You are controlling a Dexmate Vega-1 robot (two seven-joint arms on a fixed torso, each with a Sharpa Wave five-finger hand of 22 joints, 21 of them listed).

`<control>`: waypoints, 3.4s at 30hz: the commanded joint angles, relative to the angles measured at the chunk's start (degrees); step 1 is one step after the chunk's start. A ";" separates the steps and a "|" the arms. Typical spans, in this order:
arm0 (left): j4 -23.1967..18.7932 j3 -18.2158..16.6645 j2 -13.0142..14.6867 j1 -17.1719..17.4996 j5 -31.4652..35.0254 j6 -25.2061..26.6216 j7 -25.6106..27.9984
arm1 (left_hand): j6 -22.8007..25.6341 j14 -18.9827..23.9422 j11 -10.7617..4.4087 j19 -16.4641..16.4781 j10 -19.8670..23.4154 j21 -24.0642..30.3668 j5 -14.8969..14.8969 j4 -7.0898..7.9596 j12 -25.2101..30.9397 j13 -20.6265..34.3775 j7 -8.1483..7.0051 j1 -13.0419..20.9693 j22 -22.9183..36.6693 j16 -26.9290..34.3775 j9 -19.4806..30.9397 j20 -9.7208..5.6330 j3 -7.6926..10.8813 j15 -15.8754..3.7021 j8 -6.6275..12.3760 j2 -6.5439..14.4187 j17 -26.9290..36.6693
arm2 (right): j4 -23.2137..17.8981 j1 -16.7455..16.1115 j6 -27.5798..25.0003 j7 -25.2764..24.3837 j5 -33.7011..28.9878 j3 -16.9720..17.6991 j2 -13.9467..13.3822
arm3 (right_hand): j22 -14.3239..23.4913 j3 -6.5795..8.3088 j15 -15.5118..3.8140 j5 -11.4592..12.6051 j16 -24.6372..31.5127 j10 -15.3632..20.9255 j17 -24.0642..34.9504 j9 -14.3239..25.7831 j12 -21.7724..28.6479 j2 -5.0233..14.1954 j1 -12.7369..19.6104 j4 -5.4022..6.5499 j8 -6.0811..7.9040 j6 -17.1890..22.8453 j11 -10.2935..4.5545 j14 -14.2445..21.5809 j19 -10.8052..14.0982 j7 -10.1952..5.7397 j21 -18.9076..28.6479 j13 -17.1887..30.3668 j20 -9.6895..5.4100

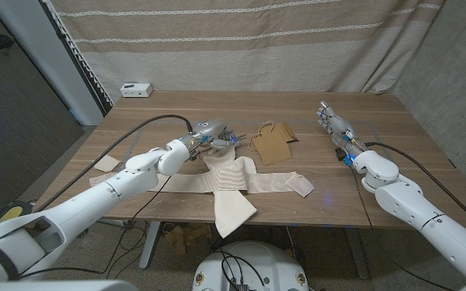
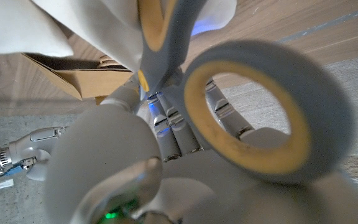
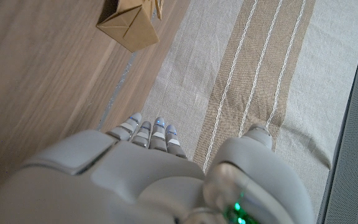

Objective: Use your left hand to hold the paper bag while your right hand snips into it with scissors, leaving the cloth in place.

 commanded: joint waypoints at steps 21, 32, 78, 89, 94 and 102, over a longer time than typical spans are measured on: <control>-1.71 -2.57 -1.43 2.80 -9.45 3.21 0.22 | -3.51 -5.29 -1.52 -3.17 -4.24 4.99 0.80 1.82 4.42 10.84 -2.94 -4.49 -0.62 -6.04 9.91 -6.64 2.03 -0.03 1.82 4.09 -3.50 | 0.11 -0.76 0.40 0.35 0.87 0.49 -0.20 | 0.12 0.47 -0.34 0.08 0.13 0.47 0.10 0.26 0.26 0.50 0.60 -0.14 0.26 -0.04 -0.22 0.43 0.43 0.08 0.55 0.12 0.53; -2.26 -4.37 -2.30 4.70 -15.59 5.13 0.15 | -9.70 -11.77 -1.58 -8.41 -8.55 5.23 1.25 3.25 6.70 17.02 -3.98 -6.85 -3.08 -7.00 19.55 -6.21 3.27 0.04 5.17 5.33 -3.28 | 0.56 -1.46 1.39 0.82 1.56 0.91 0.07 | 0.13 0.62 -0.40 0.03 0.10 0.53 0.10 0.26 0.26 0.71 0.69 -0.11 0.25 -0.06 -0.23 0.48 0.67 0.03 0.58 0.12 0.97; 2.12 -7.35 -2.82 4.30 -36.89 1.72 -7.94 | -18.59 -31.94 -1.52 -15.91 -14.19 7.42 2.11 10.57 5.88 14.52 -4.98 -9.77 -10.04 -6.60 42.29 -3.72 10.92 0.04 16.00 6.55 8.15 | -0.92 -2.53 0.95 -0.98 1.95 1.24 0.61 | 0.15 0.90 -0.33 -0.28 0.14 0.42 0.12 0.26 0.15 0.92 0.73 0.10 0.18 -0.17 -0.11 0.92 1.41 0.07 0.62 0.13 2.15; 4.23 -8.04 -3.73 4.14 -42.90 1.32 -11.50 | -20.93 -37.22 -1.58 -16.70 -17.85 10.32 2.40 12.41 -4.79 4.26 -5.64 -13.08 -9.04 -6.11 45.84 -5.47 12.14 0.06 18.52 6.31 9.02 | -1.80 -3.02 0.92 -1.77 1.68 1.50 0.52 | 0.16 0.95 -0.13 -0.38 0.11 0.12 0.13 0.26 0.02 0.91 0.73 0.15 0.16 -0.24 0.23 0.96 1.49 0.09 0.58 0.13 2.51; 5.27 -8.61 -4.06 4.14 -46.50 1.35 -13.66 | -20.76 -40.60 -1.20 -17.17 -21.00 11.77 2.20 12.63 -11.02 -0.20 -5.23 -14.95 -8.97 -6.52 45.93 -5.80 12.23 0.19 19.21 5.83 7.29 | -1.98 -3.07 0.85 -1.83 1.42 1.49 0.34 | 0.16 0.97 -0.12 -0.40 0.11 0.01 0.13 0.26 -0.02 0.91 0.74 0.16 0.15 -0.27 0.35 0.98 1.50 0.10 0.57 0.13 2.60; 5.80 -9.47 -4.10 4.62 -49.52 1.00 -14.17 | -19.84 -42.98 -1.20 -17.54 -18.06 13.11 1.93 12.01 -13.77 -4.09 -4.93 -16.41 -9.11 -7.18 44.83 -5.99 12.36 0.30 19.36 5.23 4.00 | -2.10 -2.81 0.25 -1.92 1.49 1.27 0.47 | 0.17 1.01 0.09 -0.47 0.10 -0.15 0.14 0.26 -0.08 0.93 0.74 0.20 0.13 -0.32 0.64 1.01 1.54 0.12 0.55 0.14 2.76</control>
